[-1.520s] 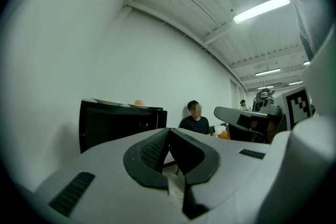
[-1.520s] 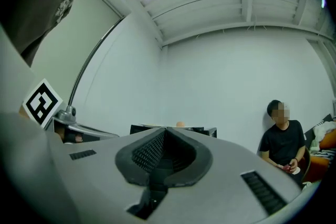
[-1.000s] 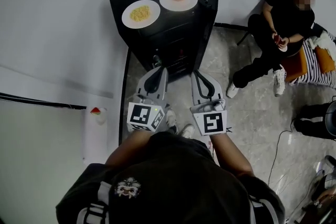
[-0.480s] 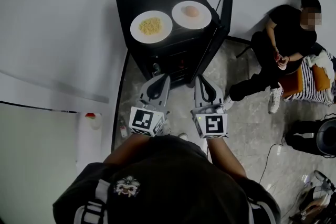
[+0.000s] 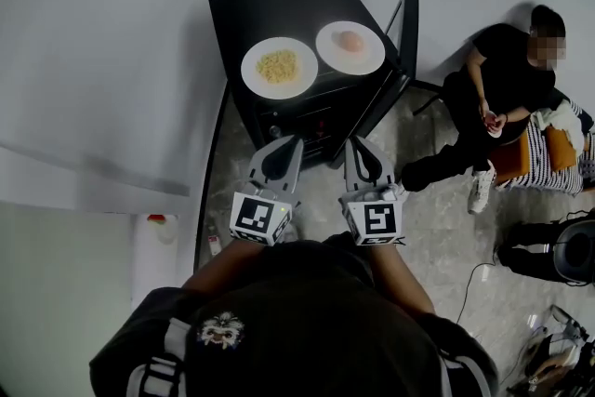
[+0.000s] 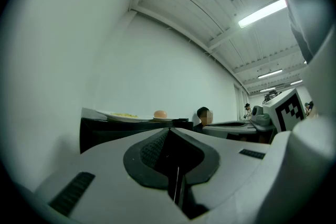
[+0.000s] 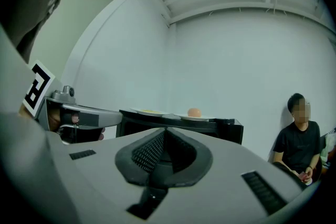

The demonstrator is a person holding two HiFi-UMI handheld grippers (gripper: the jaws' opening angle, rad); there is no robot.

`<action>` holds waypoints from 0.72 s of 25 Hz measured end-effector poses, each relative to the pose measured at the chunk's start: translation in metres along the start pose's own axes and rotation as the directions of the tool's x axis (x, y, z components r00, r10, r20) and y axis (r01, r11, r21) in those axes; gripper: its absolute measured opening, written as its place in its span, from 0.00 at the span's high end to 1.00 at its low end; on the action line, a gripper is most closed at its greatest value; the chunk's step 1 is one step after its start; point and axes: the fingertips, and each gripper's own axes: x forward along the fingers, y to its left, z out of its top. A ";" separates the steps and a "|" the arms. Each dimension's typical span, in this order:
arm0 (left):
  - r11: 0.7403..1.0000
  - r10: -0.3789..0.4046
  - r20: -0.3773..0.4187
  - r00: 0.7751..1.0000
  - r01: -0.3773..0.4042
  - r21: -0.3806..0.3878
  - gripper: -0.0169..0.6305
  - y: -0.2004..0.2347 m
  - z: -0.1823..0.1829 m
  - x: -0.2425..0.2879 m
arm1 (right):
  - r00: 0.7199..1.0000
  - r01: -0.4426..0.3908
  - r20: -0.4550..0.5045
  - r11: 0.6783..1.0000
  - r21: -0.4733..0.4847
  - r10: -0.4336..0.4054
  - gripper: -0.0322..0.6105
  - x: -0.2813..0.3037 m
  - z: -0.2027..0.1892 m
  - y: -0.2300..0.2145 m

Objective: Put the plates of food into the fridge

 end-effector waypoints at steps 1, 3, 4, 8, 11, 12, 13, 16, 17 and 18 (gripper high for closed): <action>1.000 0.004 0.004 1.000 -0.004 0.009 0.94 0.003 0.002 0.001 | 1.000 -0.003 0.003 1.000 0.002 0.003 0.91 0.004 0.002 0.000; 1.000 0.019 0.015 1.000 -0.019 0.013 0.94 0.009 0.005 0.002 | 1.000 -0.013 0.003 1.000 -0.002 0.013 0.91 0.010 0.005 -0.003; 1.000 0.025 0.021 0.999 -0.026 0.012 0.94 0.010 0.006 0.003 | 1.000 -0.019 0.007 1.000 -0.004 0.019 0.91 0.012 0.006 -0.005; 0.997 0.050 0.030 0.998 -0.051 0.053 0.94 0.008 0.006 0.013 | 0.998 -0.042 0.050 0.999 -0.016 0.043 0.91 0.022 0.016 -0.017; 0.993 0.089 0.038 0.995 -0.092 0.079 0.94 0.007 0.009 0.018 | 0.995 -0.073 0.065 0.997 -0.032 0.074 0.91 0.025 0.022 -0.024; 0.992 0.105 0.040 0.994 -0.107 0.073 0.94 0.007 0.010 0.020 | 0.994 -0.084 0.068 0.996 -0.034 0.087 0.91 0.026 0.022 -0.026; 0.990 0.119 0.040 0.992 -0.121 0.067 0.94 0.007 0.010 0.022 | 0.993 -0.098 0.065 0.995 -0.035 0.100 0.91 0.027 0.022 -0.028; 0.986 0.153 0.031 0.988 -0.154 0.062 0.94 0.008 0.007 0.028 | 0.986 -0.141 0.083 0.990 -0.015 0.142 0.91 0.029 0.024 -0.031; 0.985 0.163 0.028 0.986 -0.165 0.056 0.94 0.008 0.007 0.030 | 0.984 -0.154 0.093 0.988 -0.004 0.153 0.91 0.030 0.025 -0.032; 0.983 0.173 0.026 0.984 -0.175 0.051 0.94 0.008 0.007 0.031 | 0.982 -0.166 0.093 0.986 0.006 0.164 0.91 0.031 0.024 -0.033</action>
